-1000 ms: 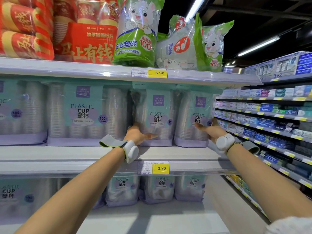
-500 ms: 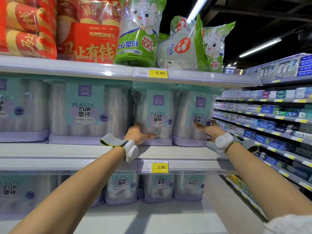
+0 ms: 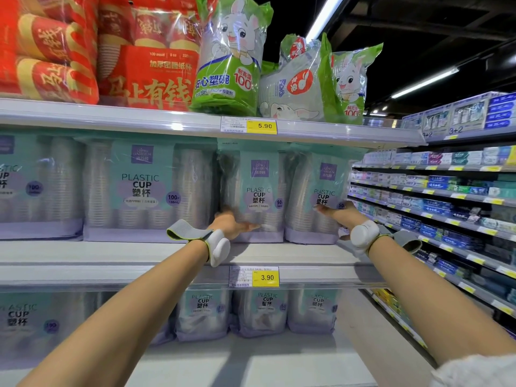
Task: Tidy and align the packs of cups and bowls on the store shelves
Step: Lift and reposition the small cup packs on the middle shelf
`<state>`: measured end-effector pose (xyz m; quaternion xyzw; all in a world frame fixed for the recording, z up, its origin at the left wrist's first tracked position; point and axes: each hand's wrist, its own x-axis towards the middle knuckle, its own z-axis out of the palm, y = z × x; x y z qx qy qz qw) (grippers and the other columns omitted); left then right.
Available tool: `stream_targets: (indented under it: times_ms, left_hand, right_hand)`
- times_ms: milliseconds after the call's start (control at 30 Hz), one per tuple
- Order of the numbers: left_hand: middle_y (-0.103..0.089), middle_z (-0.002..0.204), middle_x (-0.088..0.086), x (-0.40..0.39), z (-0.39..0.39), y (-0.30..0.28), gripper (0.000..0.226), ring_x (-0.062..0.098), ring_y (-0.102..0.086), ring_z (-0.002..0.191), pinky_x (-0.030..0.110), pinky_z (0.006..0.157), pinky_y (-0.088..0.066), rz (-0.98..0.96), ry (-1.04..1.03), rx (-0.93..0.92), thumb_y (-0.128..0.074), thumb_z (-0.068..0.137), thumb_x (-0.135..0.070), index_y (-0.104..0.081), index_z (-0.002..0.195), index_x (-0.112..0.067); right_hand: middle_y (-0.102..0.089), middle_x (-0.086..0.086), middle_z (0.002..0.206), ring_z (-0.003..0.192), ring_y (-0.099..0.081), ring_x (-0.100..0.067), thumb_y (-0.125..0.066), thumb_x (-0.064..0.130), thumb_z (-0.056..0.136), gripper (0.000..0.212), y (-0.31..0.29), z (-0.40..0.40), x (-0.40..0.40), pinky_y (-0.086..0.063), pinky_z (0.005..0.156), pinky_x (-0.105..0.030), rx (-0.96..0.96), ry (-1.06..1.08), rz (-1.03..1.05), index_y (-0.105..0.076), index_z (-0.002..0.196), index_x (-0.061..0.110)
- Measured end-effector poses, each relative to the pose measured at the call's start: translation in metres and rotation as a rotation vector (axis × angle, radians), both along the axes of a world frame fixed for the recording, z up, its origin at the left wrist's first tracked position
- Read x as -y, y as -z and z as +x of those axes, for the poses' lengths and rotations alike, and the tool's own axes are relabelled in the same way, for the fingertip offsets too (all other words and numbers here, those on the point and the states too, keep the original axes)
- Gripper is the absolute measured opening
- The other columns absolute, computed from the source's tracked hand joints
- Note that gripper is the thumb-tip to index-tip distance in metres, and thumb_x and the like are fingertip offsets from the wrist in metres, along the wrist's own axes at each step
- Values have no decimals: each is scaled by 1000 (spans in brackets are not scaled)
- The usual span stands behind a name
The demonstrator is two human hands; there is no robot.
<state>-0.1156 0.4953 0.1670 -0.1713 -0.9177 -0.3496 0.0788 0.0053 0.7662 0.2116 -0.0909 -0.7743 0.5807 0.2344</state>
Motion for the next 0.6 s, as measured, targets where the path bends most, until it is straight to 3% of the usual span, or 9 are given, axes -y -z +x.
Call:
stream_targets:
  times_ms: [67, 167, 267, 333, 533, 600]
  left_hand:
    - [-50, 143, 6, 1, -14, 7, 147, 27, -49, 128, 41, 108, -42, 23, -22, 11, -54, 26, -99, -41, 144, -14]
    - [-45, 147, 8, 2, -2, 2, 142, 28, -46, 131, 42, 109, -41, 51, -14, 3, -58, 32, -97, -36, 146, -16]
    - [-38, 149, 13, 4, 42, -17, 112, 32, -39, 136, 41, 112, -36, 23, -28, -14, -72, 66, -68, -29, 148, -6]
    - [-37, 148, 15, 8, 43, -18, 108, 31, -39, 136, 38, 111, -37, 3, -75, 10, -74, 72, -58, -25, 146, 3]
    - [-50, 137, 18, 20, 48, -26, 83, 33, -52, 123, 35, 93, -44, -70, -87, 39, -70, 81, -49, -39, 136, 4]
    - [-57, 129, 19, 28, 54, -29, 73, 33, -57, 113, 34, 83, -45, -84, -60, 35, -70, 83, -46, -43, 130, 4]
  right_hand:
    - [-51, -11, 140, 119, -49, -26, -72, 26, 83, 63, -1, 3, -1, -41, 99, -36, 2, -2, -6, -45, 137, 6]
    - [-49, -11, 142, 131, -44, -28, -73, 28, 82, 67, -3, 7, 3, -39, 107, -40, 19, 3, -17, -43, 138, 6]
    - [-49, -13, 142, 128, -46, -28, -72, 28, 83, 67, -4, 9, 5, -38, 108, -42, 20, 5, -5, -41, 138, 6]
    - [-50, -14, 140, 117, -48, -25, -72, 27, 84, 66, -4, 11, 6, -40, 106, -41, 8, 14, -9, -42, 138, 5]
    - [-49, -16, 139, 124, -50, -31, -68, 29, 87, 70, -8, 26, 8, -45, 87, -36, 58, 96, -22, -34, 140, 0]
    - [-52, -17, 133, 118, -54, -32, -68, 29, 86, 67, -9, 31, 6, -46, 77, -33, 82, 142, -5, -36, 136, -2]
